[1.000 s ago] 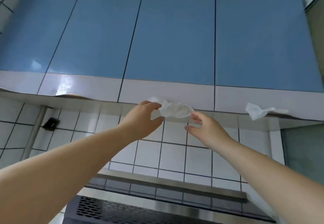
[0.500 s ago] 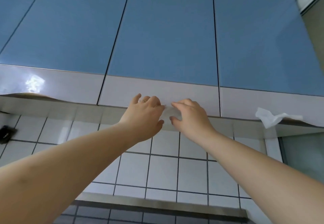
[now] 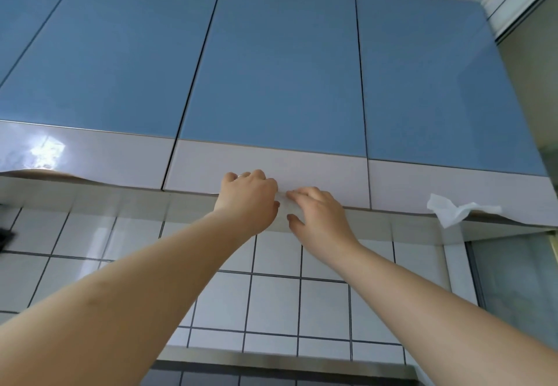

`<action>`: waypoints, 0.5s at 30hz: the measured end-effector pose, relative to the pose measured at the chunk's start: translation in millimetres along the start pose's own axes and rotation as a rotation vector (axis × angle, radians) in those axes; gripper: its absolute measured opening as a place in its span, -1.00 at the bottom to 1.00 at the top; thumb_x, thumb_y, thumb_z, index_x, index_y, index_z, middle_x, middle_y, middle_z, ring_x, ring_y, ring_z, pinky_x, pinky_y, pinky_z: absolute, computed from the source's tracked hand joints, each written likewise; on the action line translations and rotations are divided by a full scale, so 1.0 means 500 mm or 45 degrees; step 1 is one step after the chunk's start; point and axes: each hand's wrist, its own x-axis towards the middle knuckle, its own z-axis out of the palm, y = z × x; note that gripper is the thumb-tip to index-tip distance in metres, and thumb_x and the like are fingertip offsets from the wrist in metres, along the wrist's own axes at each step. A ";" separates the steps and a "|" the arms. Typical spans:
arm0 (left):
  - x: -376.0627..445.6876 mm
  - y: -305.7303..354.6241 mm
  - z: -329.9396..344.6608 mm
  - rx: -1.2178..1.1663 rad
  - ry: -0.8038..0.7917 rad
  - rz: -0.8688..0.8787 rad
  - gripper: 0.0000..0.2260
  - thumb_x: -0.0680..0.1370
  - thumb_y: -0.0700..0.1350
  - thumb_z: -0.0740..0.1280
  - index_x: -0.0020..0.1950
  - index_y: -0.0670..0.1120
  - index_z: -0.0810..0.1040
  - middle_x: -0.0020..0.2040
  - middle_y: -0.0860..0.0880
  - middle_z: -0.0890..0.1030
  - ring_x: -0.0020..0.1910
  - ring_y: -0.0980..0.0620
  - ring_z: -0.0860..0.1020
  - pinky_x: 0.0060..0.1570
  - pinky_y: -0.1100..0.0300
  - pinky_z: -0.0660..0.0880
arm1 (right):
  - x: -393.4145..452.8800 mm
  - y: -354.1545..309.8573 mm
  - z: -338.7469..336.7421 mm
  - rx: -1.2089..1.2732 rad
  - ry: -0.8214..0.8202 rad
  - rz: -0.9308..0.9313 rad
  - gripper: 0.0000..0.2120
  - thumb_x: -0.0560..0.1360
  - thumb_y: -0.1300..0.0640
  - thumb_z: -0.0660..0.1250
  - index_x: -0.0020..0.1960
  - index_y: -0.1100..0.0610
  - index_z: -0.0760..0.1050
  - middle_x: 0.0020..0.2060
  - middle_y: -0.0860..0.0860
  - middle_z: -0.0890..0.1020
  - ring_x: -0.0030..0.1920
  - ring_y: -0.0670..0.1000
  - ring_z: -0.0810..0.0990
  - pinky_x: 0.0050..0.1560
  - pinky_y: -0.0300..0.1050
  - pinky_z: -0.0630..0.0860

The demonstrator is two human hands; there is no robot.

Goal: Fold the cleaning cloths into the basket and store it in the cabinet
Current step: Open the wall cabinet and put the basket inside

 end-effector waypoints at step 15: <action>-0.050 -0.021 -0.129 0.046 0.050 -0.143 -0.52 0.49 0.32 0.18 0.16 -0.04 0.47 0.10 -0.02 0.53 0.10 -0.06 0.52 0.37 -0.05 0.14 | -0.143 0.012 -0.096 0.879 0.091 0.244 -0.78 0.54 0.24 0.25 0.07 -0.04 0.51 -0.01 -0.21 0.55 0.06 -0.27 0.50 0.09 -0.50 0.35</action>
